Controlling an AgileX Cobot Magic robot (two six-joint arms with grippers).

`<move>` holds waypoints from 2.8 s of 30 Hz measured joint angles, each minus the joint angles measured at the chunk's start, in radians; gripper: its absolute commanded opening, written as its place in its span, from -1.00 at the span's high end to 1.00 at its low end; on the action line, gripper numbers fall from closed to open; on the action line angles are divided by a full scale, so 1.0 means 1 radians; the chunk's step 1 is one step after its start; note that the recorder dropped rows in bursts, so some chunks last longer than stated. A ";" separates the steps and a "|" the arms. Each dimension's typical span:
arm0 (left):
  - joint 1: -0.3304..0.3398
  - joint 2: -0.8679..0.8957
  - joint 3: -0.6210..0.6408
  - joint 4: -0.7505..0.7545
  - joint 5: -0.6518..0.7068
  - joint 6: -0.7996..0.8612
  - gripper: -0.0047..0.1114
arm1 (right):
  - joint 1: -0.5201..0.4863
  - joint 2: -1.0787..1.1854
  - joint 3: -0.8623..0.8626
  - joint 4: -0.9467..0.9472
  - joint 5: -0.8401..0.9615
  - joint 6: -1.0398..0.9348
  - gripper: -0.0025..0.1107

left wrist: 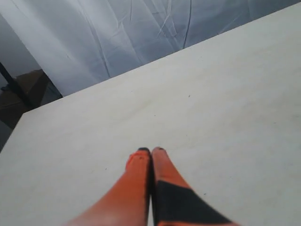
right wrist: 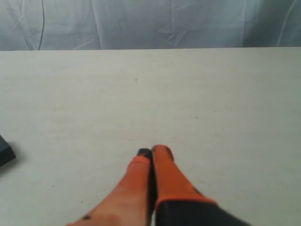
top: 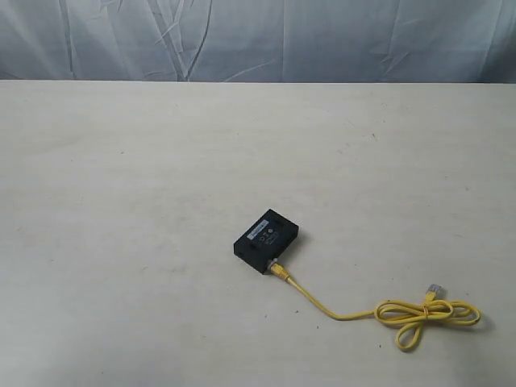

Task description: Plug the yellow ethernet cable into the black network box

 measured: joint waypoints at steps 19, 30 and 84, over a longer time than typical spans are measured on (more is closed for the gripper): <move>0.000 -0.107 0.096 0.131 0.060 -0.131 0.92 | 0.000 0.000 0.000 0.000 0.000 -0.001 0.95; 0.002 -0.107 0.096 0.242 0.020 -0.531 0.92 | 0.000 0.000 0.000 0.000 0.000 -0.001 0.95; 0.002 -0.108 0.101 0.227 -0.007 -0.598 0.92 | 0.000 0.000 0.000 0.000 0.000 -0.002 0.95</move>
